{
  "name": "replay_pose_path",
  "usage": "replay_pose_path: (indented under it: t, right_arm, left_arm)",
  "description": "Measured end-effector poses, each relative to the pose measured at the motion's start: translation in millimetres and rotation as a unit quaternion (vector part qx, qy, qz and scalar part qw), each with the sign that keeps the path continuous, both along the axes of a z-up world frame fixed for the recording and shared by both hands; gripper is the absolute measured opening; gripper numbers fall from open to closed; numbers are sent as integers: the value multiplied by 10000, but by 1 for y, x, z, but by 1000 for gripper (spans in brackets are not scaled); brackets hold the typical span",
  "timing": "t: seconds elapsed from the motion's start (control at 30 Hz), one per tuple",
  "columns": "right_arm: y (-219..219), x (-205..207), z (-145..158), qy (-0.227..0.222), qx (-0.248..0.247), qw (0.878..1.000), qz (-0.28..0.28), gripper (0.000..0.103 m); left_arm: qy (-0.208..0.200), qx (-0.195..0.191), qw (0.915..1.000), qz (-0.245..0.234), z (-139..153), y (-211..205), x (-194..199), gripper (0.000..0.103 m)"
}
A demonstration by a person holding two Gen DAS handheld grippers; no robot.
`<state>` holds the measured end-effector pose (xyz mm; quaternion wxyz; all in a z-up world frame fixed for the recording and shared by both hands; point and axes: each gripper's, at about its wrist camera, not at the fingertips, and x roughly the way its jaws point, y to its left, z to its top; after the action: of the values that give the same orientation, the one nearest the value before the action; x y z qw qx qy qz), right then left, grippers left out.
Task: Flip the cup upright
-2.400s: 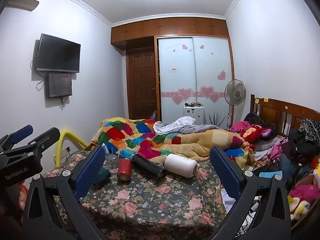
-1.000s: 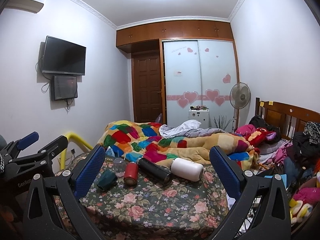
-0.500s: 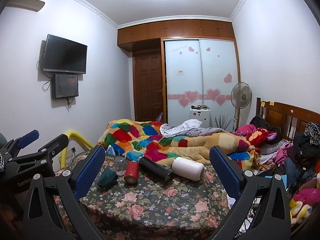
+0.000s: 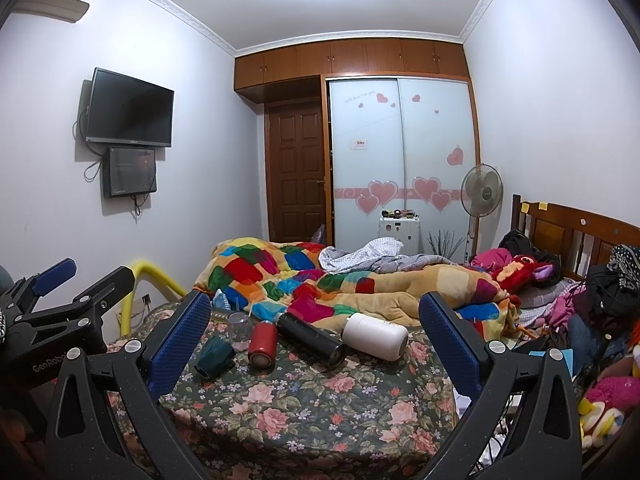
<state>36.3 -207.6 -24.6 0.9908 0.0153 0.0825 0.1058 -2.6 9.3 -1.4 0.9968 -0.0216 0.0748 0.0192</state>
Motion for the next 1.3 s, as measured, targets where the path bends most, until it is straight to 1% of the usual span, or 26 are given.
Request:
replay_pose_path:
  t: [0.23,0.43,0.57,0.63,0.7,0.8,0.9,0.93,1.03,1.13,1.2,1.3]
  right_arm:
    - [-2,1,-3,43,-9,10000,-1,103]
    - [-4,13,-10,211,-23,9998,-29,103]
    - [-4,28,-16,396,-54,9992,-70,103]
    - [-5,37,-20,504,-75,9986,-104,103]
    - [-5,47,-25,638,-103,9978,-143,103]
    - [-7,64,-34,863,-150,9959,-210,103]
    - [-9,81,-44,1117,-164,9932,-281,103]
    - [-11,87,-48,1210,-156,9921,-300,103]
    - [-12,103,-59,1480,-159,9882,-358,103]
    - [-13,119,-69,1703,-213,9842,-436,103]
    - [-12,130,-75,1829,-240,9817,-464,103]
    - [-11,146,-83,2000,-282,9782,-481,103]
  left_arm:
    - [27,-21,10000,35,0,4,3,103]
    - [224,-82,9996,137,-12,10,24,103]
    - [485,-143,9982,309,-30,22,48,103]
    - [733,-121,9965,377,-44,30,67,103]
    - [1078,-104,9932,436,-62,41,89,103]
    - [1776,-121,9829,462,-96,58,130,103]
    - [2515,-266,9668,353,-137,78,176,103]
    - [2662,-300,9629,313,-148,82,187,103]
    - [3188,-436,9466,181,-186,91,224,103]
    - [3509,-467,9352,99,-218,97,254,99]
    - [3697,-361,9284,122,-234,97,271,95]
    - [3860,-211,9222,140,-251,96,290,93]
